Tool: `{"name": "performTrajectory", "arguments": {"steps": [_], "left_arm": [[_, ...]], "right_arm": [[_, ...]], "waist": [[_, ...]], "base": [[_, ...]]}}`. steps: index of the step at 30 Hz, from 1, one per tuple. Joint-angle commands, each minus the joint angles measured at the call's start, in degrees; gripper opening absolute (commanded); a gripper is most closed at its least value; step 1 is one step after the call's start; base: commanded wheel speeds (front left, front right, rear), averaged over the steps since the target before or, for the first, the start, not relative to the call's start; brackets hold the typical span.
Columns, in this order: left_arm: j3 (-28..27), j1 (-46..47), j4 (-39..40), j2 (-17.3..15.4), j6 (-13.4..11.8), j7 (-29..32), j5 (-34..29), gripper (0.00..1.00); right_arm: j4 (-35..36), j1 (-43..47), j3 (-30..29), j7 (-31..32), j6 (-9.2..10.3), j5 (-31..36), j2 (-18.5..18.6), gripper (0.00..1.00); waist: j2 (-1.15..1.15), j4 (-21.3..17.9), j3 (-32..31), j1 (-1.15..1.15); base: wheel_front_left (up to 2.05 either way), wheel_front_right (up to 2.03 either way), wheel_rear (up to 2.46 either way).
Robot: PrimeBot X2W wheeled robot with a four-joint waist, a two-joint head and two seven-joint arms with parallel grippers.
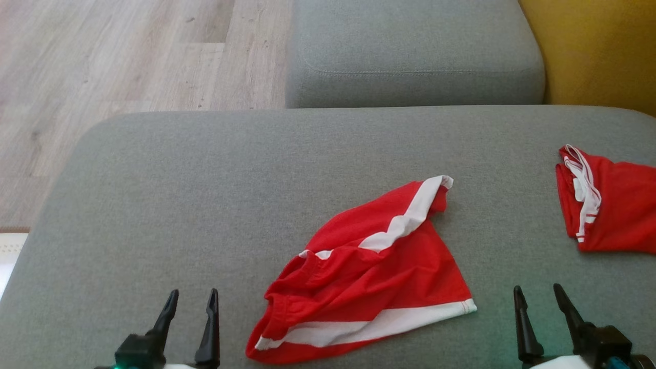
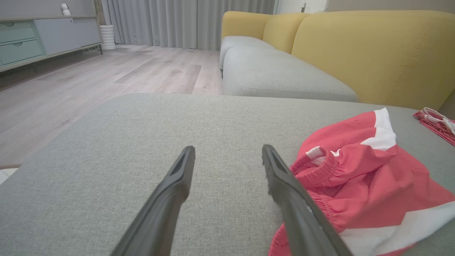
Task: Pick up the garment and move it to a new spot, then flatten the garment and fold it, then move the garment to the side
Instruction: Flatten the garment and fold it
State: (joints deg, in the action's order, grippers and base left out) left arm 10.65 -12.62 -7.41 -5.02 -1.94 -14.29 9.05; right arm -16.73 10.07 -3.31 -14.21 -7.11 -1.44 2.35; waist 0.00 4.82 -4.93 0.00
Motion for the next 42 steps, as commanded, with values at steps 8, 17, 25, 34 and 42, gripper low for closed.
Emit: {"name": "performTrajectory", "arguments": {"steps": [8, 17, 25, 34, 42], "left_arm": [[-2.7, 3.2, 0.2, 1.0, 1.3, -0.7, -2.0, 1.00], [-1.4, 4.3, -0.4, 0.9, 1.5, 3.8, -3.0, 1.00], [2.1, 3.1, 7.3, 0.2, 3.2, 20.2, -2.4, 1.00], [4.9, 0.1, 13.3, 0.0, 4.6, 32.1, -0.1, 1.00], [5.7, 0.8, 14.3, -1.0, 5.4, 34.6, 0.9, 1.00]], "right_arm": [[1.2, -2.3, 2.0, -0.8, -0.37, -1.3, 0.5, 1.00], [2.6, -5.2, 3.8, 1.9, -0.37, -3.3, 0.5, 1.00], [2.3, -8.5, 10.2, 21.3, -0.37, -6.7, 1.1, 1.00], [1.5, -9.1, 9.4, 31.3, -0.37, -3.5, 2.3, 1.00], [1.5, -9.9, 10.2, 32.9, -0.37, -3.2, 1.8, 1.00]], "waist": [[0.00, -0.4, -0.1, 0.00], [0.00, -0.6, 0.0, 0.00], [0.00, -0.5, 1.2, 0.00], [0.00, 1.0, 2.9, 0.00], [0.00, 0.9, 5.0, 0.00]], "base": [[0.00, 0.00, 0.00], [0.00, 0.00, 0.00], [0.00, 0.00, 0.00], [0.00, 0.00, 0.00], [0.00, 0.00, 0.00]]}}
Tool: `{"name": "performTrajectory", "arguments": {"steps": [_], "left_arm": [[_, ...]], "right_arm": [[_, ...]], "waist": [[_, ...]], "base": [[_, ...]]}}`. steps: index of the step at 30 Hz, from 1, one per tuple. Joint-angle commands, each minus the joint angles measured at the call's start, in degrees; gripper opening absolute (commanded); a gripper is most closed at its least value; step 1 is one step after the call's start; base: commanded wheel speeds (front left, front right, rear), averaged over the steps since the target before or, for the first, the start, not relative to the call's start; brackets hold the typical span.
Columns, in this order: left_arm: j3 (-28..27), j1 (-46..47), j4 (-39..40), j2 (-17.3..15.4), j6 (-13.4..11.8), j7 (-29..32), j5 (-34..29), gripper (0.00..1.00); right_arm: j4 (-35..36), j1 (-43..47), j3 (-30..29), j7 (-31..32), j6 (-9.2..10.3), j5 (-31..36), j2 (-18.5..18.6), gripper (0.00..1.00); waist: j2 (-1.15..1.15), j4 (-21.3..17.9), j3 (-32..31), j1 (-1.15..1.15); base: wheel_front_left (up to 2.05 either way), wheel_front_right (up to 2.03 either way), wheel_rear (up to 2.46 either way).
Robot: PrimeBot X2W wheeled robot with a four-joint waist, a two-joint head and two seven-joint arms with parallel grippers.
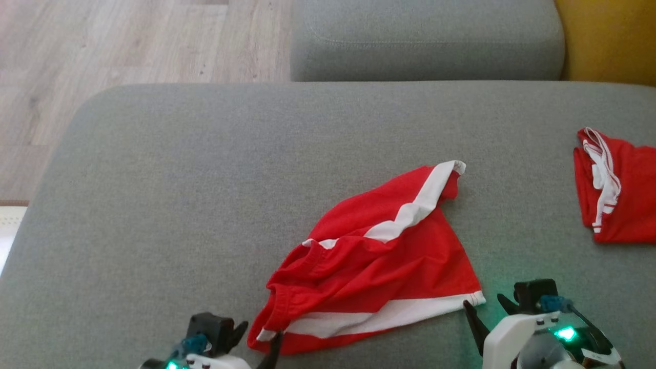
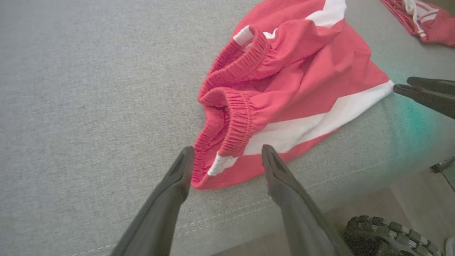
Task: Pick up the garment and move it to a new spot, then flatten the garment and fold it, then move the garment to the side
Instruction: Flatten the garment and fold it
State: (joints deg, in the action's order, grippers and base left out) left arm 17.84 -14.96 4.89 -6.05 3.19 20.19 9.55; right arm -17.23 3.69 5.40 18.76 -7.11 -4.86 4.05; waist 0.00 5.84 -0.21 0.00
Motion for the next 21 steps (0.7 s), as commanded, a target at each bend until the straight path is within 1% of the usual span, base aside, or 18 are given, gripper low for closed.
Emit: {"name": "performTrajectory", "arguments": {"steps": [1, 11, 12, 15, 17, 19, 21], "left_arm": [[-1.3, 3.3, 1.8, 0.1, 0.3, 0.2, 0.7, 1.00], [-0.1, 5.9, -2.0, 0.2, 0.8, -1.0, 0.9, 1.00], [0.0, 6.0, -2.3, 0.3, 0.8, -1.0, 1.0, 0.92], [0.1, 6.2, -2.9, 0.1, 0.8, -0.9, 1.1, 0.64], [0.2, 6.2, -3.0, 0.1, 0.8, -0.9, 1.2, 0.60], [0.3, 6.2, -3.1, 0.0, 0.7, -0.9, 1.3, 0.54], [0.3, 6.3, -3.2, 0.0, 0.7, -0.8, 1.4, 0.54]], "right_arm": [[2.0, -3.6, 1.5, -0.2, -0.37, 0.2, 0.1, 1.00], [1.9, -5.0, 2.0, -1.1, -0.37, 0.2, 0.1, 1.00], [1.8, -5.1, 2.0, -1.1, -0.37, 0.1, 0.1, 1.00], [1.6, -5.3, 2.2, -1.4, -0.37, 0.0, 0.1, 1.00], [1.4, -5.4, 2.3, -1.5, -0.37, -0.1, 0.1, 1.00], [1.4, -5.4, 2.3, -1.7, -0.37, -0.1, 0.1, 1.00], [1.3, -5.4, 2.4, -1.8, -0.37, -0.1, 0.0, 1.00]], "waist": [[0.00, -0.2, 0.6, 0.00], [0.00, -1.3, 3.0, 0.00], [0.00, -1.4, 3.1, 0.00], [0.00, -1.6, 3.2, 0.00], [0.00, -1.6, 3.3, 0.00], [0.00, -1.5, 3.5, 0.00], [0.00, -1.5, 3.6, 0.00]], "base": [[0.00, 0.00, 0.00], [0.00, 0.00, 0.00], [0.00, 0.00, 0.00], [0.00, 0.00, 0.00], [0.00, 0.00, 0.00], [0.00, 0.00, 0.00], [0.00, 0.00, 0.00]]}}
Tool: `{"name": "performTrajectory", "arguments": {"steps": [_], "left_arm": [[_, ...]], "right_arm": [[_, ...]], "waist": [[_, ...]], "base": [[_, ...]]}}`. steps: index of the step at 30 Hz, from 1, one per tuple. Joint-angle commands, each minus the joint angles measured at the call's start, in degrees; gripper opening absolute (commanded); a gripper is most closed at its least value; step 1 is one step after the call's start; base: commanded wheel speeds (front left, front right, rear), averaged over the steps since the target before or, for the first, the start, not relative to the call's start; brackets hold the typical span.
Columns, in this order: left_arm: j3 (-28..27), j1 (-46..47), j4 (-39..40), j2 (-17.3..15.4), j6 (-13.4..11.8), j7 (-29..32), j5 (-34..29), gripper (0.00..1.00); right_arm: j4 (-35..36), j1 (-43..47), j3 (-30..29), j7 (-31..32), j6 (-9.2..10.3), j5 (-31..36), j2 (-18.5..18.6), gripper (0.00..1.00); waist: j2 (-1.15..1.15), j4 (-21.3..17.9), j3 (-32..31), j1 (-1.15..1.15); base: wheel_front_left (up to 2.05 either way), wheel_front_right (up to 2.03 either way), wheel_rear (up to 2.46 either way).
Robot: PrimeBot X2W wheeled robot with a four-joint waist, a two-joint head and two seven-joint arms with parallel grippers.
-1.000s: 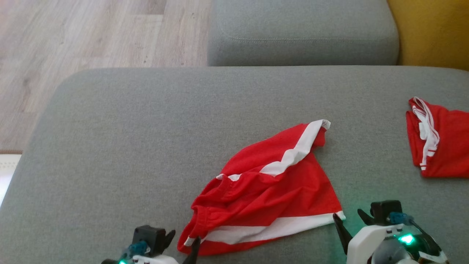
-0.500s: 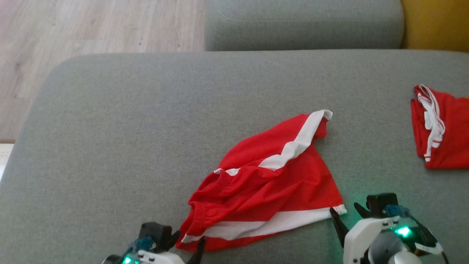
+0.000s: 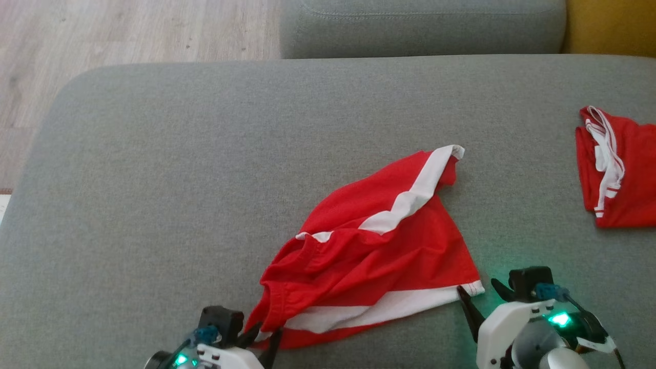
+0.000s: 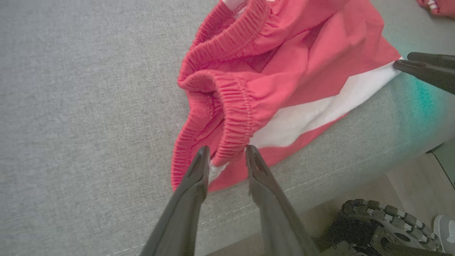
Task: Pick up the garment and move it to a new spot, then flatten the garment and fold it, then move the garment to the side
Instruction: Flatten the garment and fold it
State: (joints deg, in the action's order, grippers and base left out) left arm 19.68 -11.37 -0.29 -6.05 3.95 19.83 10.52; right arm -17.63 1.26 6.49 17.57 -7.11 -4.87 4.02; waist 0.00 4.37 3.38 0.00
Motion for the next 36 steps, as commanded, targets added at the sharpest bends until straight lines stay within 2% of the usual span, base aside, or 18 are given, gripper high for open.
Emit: {"name": "performTrajectory", "arguments": {"steps": [1, 4, 9, 14, 16, 19, 21, 22, 23, 24, 28, 31, 36], "left_arm": [[-1.5, 2.7, 1.8, -0.2, -0.1, -0.4, 0.3, 0.55], [-1.4, 3.1, 1.2, -0.2, -0.2, -0.5, 0.4, 0.57], [-1.3, 3.6, -0.4, -0.4, -0.2, -0.7, 0.6, 0.56], [-1.3, 3.8, -1.9, -0.7, -0.2, -1.1, 1.0, 0.46], [-1.3, 3.8, -2.7, -0.7, -0.1, -1.3, 1.3, 0.33], [-1.2, 3.9, -3.7, -0.7, 0.0, -1.8, 1.7, 0.00], [-1.1, 4.0, -4.3, -0.7, 0.0, -1.9, 2.0, 0.00], [-1.1, 4.0, -4.5, -0.7, 0.2, -2.1, 2.2, 0.00], [-1.0, 4.0, -4.7, -0.8, 0.2, -2.1, 2.4, 0.00], [-1.0, 4.0, -4.9, -0.7, 0.4, -2.1, 2.8, 0.00], [-1.7, 3.9, -4.5, -0.4, 0.7, -2.0, 5.3, 0.00], [-3.4, 3.6, -1.7, 0.5, 0.9, -1.9, 9.7, 0.00], [-6.0, 2.8, 9.0, 1.5, 1.3, 0.9, 18.5, 0.00]], "right_arm": [[1.6, -3.1, 1.4, -0.6, -0.37, -0.1, 0.1, 1.00], [1.4, -3.4, 2.0, -0.6, -0.37, -0.5, 0.0, 1.00], [0.8, -3.9, 2.8, -0.4, -0.37, -1.0, -0.1, 1.00], [0.1, -4.1, 3.5, 0.4, -0.37, -1.7, 0.0, 1.00], [-0.3, -3.9, 3.8, 0.9, -0.37, -2.4, 0.0, 1.00], [-1.1, -3.6, 3.6, 1.8, -0.37, -3.2, 0.2, 1.00], [-1.6, -3.4, 3.5, 2.4, -0.37, -3.5, 0.3, 1.00], [-1.9, -3.3, 3.3, 2.7, -0.37, -3.9, 0.3, 0.91], [-2.2, -3.2, 3.0, 3.1, -0.37, -4.4, 0.2, 0.37], [-2.4, -3.2, 2.7, 3.3, -0.37, -4.8, 0.1, 0.00], [-2.1, -3.2, 1.6, 3.3, -0.37, -6.6, -0.1, 0.00], [0.8, -3.3, 0.8, 3.6, -0.37, -11.1, -0.4, 0.00], [14.5, -2.3, -2.0, 7.0, -0.37, -24.8, -0.2, 0.00]], "waist": [[0.00, 0.0, 0.1, 0.00], [0.00, 0.1, 0.4, 0.00], [0.00, 0.1, 0.7, 0.00], [0.00, 0.1, 0.8, 0.00], [0.00, 0.0, 0.7, 0.00], [0.00, -0.1, 0.6, 0.00], [0.00, -0.2, 0.5, 0.00], [0.00, -0.3, 0.5, 0.00], [0.00, -0.3, 0.4, 0.00], [0.00, -0.4, 0.3, 0.00], [0.00, -0.9, -0.3, 0.00], [0.00, -1.2, -1.0, 0.00], [0.00, -1.9, -2.7, 0.00]], "base": [[0.00, 0.00, 0.00], [0.00, 0.00, 0.00], [0.00, 0.00, 0.00], [0.00, 0.00, 0.00], [0.00, 0.00, 0.00], [0.00, 0.00, 0.00], [0.00, 0.00, 0.00], [0.00, 0.00, 0.00], [0.00, 0.00, 0.00], [0.00, 0.00, 0.00], [0.00, 0.00, 0.00], [0.00, 0.00, 0.00], [0.00, 0.00, 0.00]]}}
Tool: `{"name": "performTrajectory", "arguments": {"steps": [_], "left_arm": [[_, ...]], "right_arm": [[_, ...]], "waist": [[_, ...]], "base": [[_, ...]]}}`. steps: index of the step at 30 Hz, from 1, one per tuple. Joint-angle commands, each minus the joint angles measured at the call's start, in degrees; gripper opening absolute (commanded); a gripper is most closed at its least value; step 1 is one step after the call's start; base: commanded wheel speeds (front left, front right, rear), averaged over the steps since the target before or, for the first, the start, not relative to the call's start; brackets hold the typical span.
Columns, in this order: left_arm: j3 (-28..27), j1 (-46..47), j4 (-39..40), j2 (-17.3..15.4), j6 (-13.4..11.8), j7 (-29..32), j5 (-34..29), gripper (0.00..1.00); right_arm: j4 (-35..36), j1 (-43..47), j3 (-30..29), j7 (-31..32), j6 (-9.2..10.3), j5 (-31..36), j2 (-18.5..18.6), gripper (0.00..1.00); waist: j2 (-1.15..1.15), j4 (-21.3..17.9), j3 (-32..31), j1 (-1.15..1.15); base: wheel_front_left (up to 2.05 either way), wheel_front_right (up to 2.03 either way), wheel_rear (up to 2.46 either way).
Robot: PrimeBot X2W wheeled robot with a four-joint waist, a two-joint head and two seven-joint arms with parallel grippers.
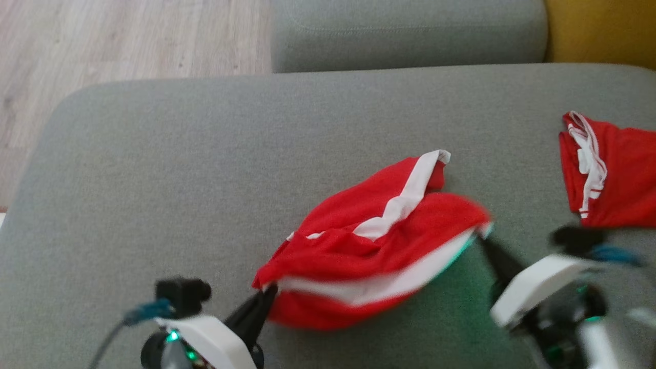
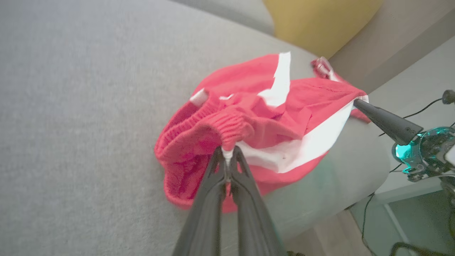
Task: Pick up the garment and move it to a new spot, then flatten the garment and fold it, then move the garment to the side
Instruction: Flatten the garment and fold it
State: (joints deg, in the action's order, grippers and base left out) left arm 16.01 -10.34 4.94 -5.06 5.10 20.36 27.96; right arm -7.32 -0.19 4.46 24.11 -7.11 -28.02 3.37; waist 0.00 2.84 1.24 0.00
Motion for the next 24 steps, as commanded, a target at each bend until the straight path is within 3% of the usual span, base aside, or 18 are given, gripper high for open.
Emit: {"name": "performTrajectory", "arguments": {"steps": [1, 6, 13, 18, 24], "left_arm": [[-2.9, 1.6, 6.5, 0.5, 0.1, 1.2, 2.6, 0.00], [-5.8, 1.5, 20.6, 0.6, -0.5, 5.3, 10.2, 0.00], [-7.8, 6.4, 34.0, 1.1, -3.2, 10.4, 19.2, 0.00], [-7.5, 13.0, 39.1, 1.5, -7.6, 15.4, 26.2, 0.00], [-7.1, 21.6, 39.9, 0.2, -11.1, 21.9, 30.5, 0.00]], "right_arm": [[7.7, -0.6, -1.4, 1.4, -0.37, -3.9, 0.7, 0.00], [24.9, 0.3, -9.6, 7.2, -0.37, -13.5, 0.6, 0.00], [39.7, -2.8, -17.4, 13.9, -0.37, -22.3, -0.3, 0.00], [44.0, -7.8, -20.5, 18.3, -0.37, -26.2, -0.5, 0.00], [42.1, -15.1, -20.5, 22.6, -0.37, -22.0, -0.5, 0.00]], "waist": [[0.00, -0.6, -0.9, 0.00], [0.00, -2.1, -2.2, 0.00], [0.00, -3.9, -1.9, 0.00], [0.00, -5.0, -1.1, 0.00], [0.00, -5.0, 4.0, 0.00]], "base": [[0.00, 0.00, 0.00], [0.00, 0.00, 0.00], [0.00, 0.00, 0.00], [0.00, 0.00, 0.00], [0.00, 0.00, 0.00]]}}
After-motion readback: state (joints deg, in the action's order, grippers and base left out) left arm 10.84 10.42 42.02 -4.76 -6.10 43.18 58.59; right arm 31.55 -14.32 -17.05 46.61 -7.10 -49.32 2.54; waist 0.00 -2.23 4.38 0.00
